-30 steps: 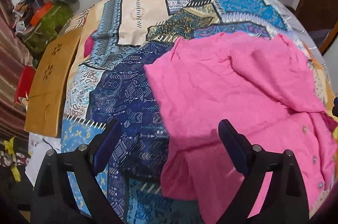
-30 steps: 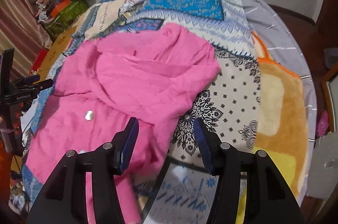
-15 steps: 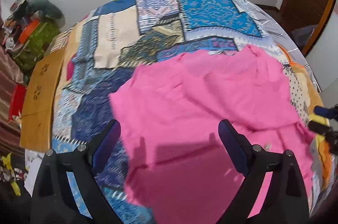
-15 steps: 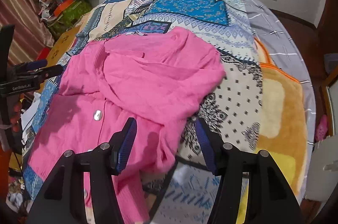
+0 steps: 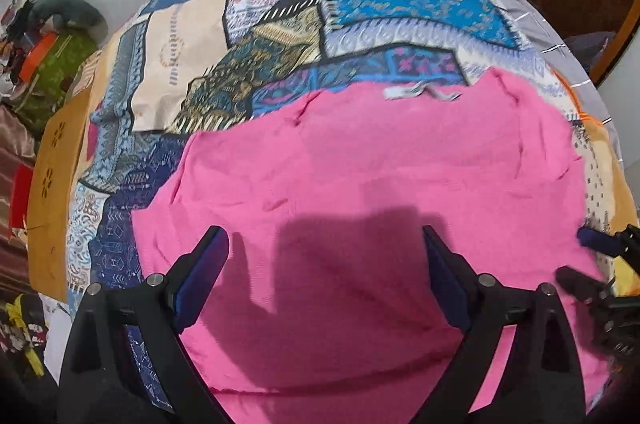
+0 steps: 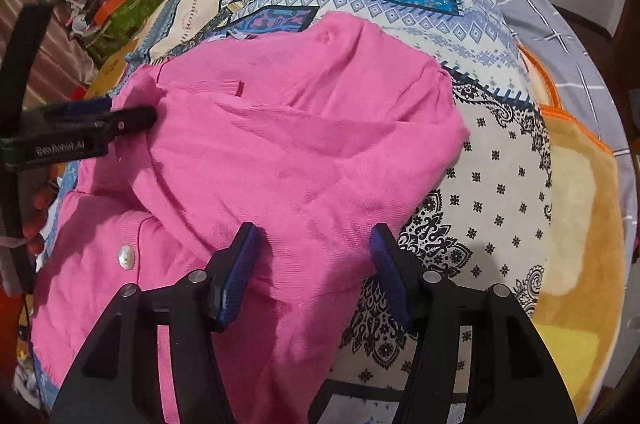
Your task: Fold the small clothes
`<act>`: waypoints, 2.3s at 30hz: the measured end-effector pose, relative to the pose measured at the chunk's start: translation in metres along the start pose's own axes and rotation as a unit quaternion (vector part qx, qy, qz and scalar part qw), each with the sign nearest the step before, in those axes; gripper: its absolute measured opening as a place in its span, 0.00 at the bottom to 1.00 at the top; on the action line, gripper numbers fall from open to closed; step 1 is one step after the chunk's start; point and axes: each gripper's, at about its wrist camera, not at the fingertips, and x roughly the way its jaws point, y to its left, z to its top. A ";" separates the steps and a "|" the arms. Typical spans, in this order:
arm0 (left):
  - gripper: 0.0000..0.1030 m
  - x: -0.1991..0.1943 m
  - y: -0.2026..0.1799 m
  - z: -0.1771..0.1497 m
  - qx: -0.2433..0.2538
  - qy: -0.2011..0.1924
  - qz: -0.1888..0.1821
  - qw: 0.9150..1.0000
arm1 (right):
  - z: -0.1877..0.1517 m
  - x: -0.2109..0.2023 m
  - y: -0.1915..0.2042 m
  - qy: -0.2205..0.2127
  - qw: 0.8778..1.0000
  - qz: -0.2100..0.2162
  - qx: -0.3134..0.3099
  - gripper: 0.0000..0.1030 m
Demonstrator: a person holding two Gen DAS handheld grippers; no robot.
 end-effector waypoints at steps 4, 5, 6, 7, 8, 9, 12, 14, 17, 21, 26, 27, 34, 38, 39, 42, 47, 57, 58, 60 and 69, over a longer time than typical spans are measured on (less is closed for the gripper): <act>0.93 -0.003 0.020 -0.013 -0.020 -0.002 -0.018 1.000 | -0.004 -0.003 -0.002 -0.001 1.000 0.001 0.001 0.56; 0.93 -0.005 0.025 -0.018 -0.024 -0.002 -0.018 1.000 | -0.004 -0.003 -0.002 -0.001 1.000 -0.001 0.001 0.57; 0.93 -0.007 0.028 -0.022 -0.026 -0.003 -0.017 1.000 | -0.005 -0.004 -0.002 -0.001 1.000 -0.003 0.001 0.58; 0.93 -0.009 0.032 -0.026 -0.028 -0.003 -0.014 1.000 | -0.006 -0.004 -0.002 -0.001 1.000 -0.004 0.002 0.59; 0.93 -0.010 0.036 -0.032 -0.027 -0.003 -0.001 1.000 | -0.006 -0.004 -0.002 -0.001 1.000 -0.005 0.004 0.59; 0.93 -0.012 0.039 -0.035 -0.026 -0.003 0.005 1.000 | -0.006 -0.004 -0.002 0.000 1.000 -0.005 0.006 0.59; 0.93 -0.015 0.053 -0.048 -0.031 0.002 0.009 0.999 | -0.007 -0.006 -0.003 0.002 1.000 -0.007 0.013 0.59; 0.93 -0.018 0.063 -0.053 -0.038 0.007 0.015 0.999 | -0.008 -0.010 -0.001 0.005 1.000 -0.011 0.014 0.59; 0.93 -0.027 0.076 -0.060 -0.047 0.005 0.027 0.999 | -0.009 -0.019 0.003 0.003 1.000 -0.016 0.012 0.59; 0.93 -0.045 0.094 -0.072 -0.064 -0.003 0.021 0.998 | -0.013 -0.041 0.009 -0.009 1.000 -0.015 0.010 0.59; 0.93 -0.071 0.106 -0.088 -0.079 -0.019 0.003 0.997 | -0.022 -0.076 0.015 -0.036 0.999 -0.015 0.013 0.59; 0.93 -0.075 0.106 -0.090 -0.079 -0.020 0.001 0.997 | -0.024 -0.081 0.016 -0.040 0.999 -0.014 0.014 0.59; 0.93 -0.096 0.102 -0.123 -0.063 -0.022 -0.017 0.998 | -0.047 -0.091 0.029 -0.042 0.999 -0.011 0.014 0.59; 0.93 -0.103 0.095 -0.146 -0.050 -0.017 -0.027 0.998 | -0.063 -0.086 0.036 -0.029 0.999 0.001 0.019 0.59; 0.93 -0.104 0.094 -0.151 -0.049 -0.015 -0.030 0.998 | -0.067 -0.083 0.038 -0.025 0.999 0.006 0.019 0.59; 0.93 -0.105 0.089 -0.165 -0.046 -0.005 -0.047 0.998 | -0.077 -0.080 0.047 -0.020 1.000 0.016 0.017 0.59; 0.93 -0.106 0.078 -0.180 -0.039 0.007 -0.073 0.997 | -0.090 -0.068 0.057 -0.015 0.999 0.033 0.018 0.59; 0.74 -0.093 0.066 -0.184 -0.068 0.026 -0.147 0.986 | -0.094 -0.065 0.059 -0.032 0.998 0.042 0.015 0.15; 0.66 -0.092 0.066 -0.183 -0.072 0.028 -0.155 0.985 | -0.094 -0.066 0.060 -0.037 0.998 0.044 0.014 0.14; 0.55 -0.093 0.064 -0.183 -0.078 0.027 -0.175 0.981 | -0.094 -0.069 0.061 -0.046 0.998 0.045 0.013 0.13; 0.03 -0.118 0.057 -0.179 -0.048 -0.016 -0.166 0.985 | -0.094 -0.114 0.053 -0.107 0.993 0.047 0.021 0.12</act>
